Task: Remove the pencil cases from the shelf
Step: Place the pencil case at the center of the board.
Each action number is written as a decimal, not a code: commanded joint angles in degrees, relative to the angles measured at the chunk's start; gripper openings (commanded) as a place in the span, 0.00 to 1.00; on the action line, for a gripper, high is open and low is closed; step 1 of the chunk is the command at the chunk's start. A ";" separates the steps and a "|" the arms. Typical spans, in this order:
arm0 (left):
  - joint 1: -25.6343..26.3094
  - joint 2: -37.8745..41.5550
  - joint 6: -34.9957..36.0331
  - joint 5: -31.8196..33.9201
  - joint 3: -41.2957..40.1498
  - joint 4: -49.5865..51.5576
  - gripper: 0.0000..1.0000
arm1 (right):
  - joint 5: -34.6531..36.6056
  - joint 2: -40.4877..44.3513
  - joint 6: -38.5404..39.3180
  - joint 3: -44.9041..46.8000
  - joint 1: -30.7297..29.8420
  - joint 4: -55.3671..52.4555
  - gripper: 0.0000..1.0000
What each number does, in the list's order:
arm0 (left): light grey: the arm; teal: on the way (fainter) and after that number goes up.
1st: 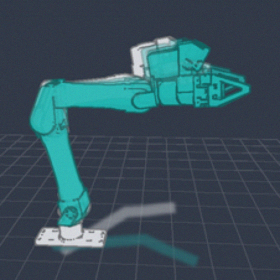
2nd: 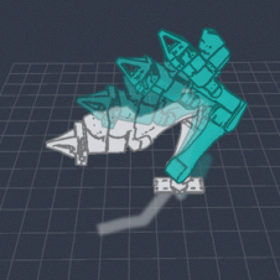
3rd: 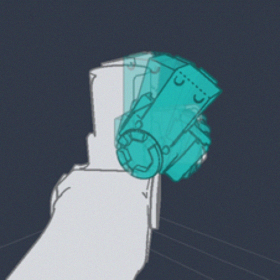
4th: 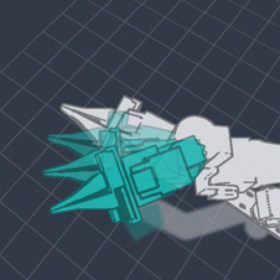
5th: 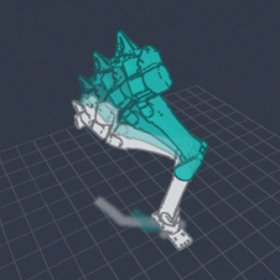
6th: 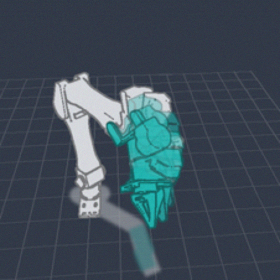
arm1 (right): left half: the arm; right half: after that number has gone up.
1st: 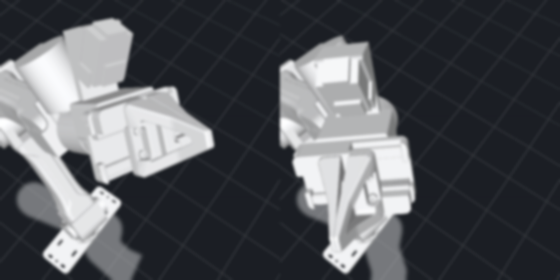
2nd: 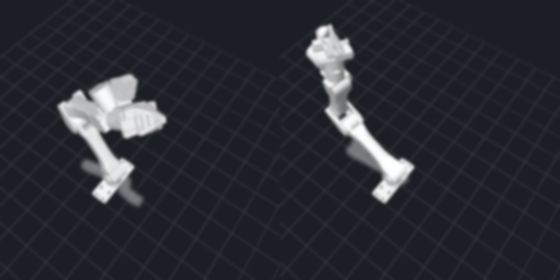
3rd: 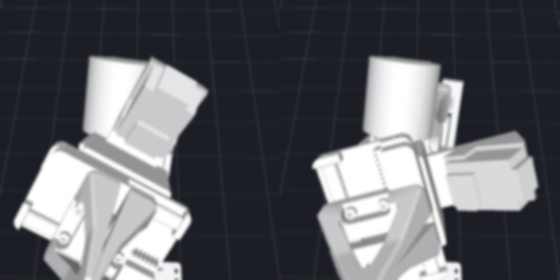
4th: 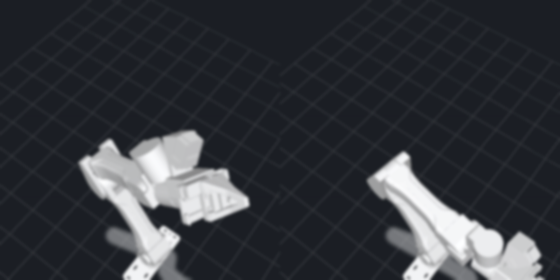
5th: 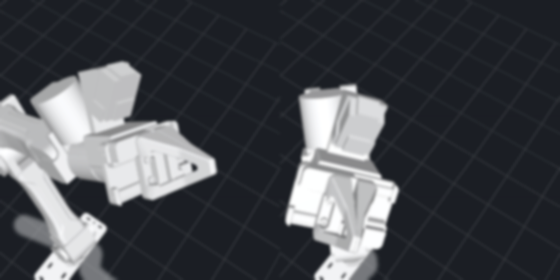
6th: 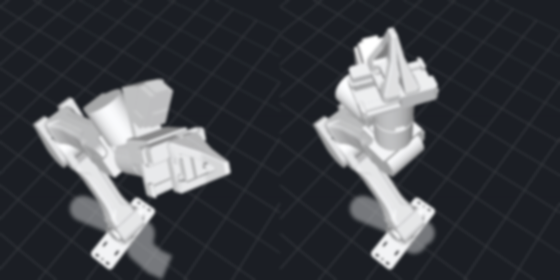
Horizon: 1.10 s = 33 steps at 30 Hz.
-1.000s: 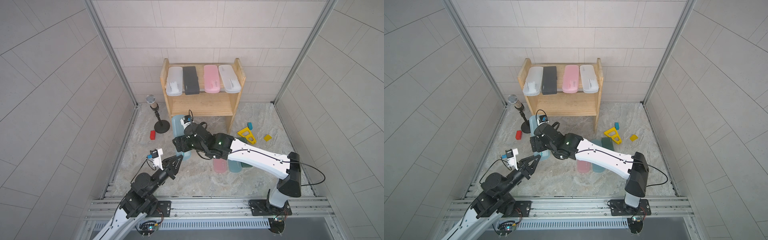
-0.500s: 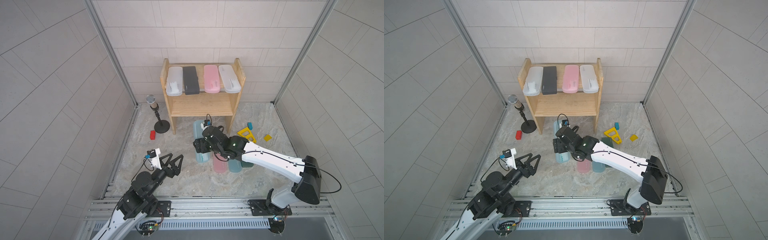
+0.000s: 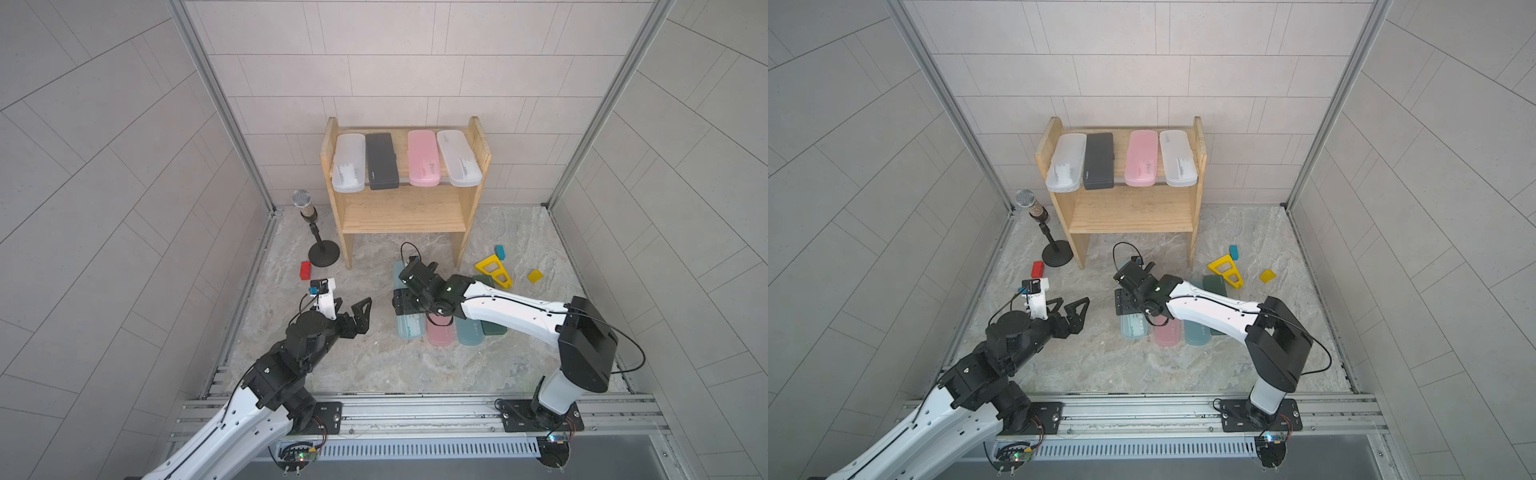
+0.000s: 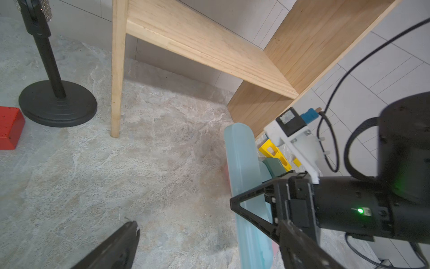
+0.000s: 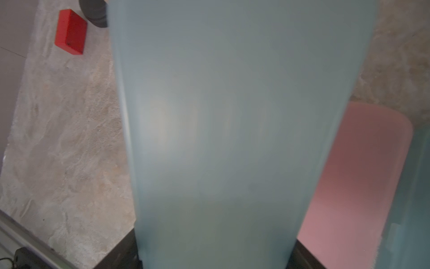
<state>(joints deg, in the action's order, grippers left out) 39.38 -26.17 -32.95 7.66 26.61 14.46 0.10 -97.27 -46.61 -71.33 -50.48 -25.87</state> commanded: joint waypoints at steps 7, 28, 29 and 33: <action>-0.13 3.35 -0.72 -0.88 -0.17 -0.39 1.00 | 1.43 -4.99 -1.56 -1.27 1.86 0.38 0.81; -0.17 3.43 -1.67 -1.51 0.20 -1.55 1.00 | 4.15 -12.96 -1.51 -1.22 1.88 1.03 0.87; -0.09 3.49 -1.59 -1.45 0.20 -1.46 1.00 | 4.10 -13.03 -1.51 -1.05 1.95 1.10 0.88; -0.12 3.09 -1.59 -1.42 0.20 -1.19 1.00 | 4.49 -12.73 -1.13 -0.18 1.96 1.09 0.91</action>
<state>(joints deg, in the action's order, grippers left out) 39.38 -23.18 -34.68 5.69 26.61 13.78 2.46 -109.91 -48.25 -71.57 -48.53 -24.12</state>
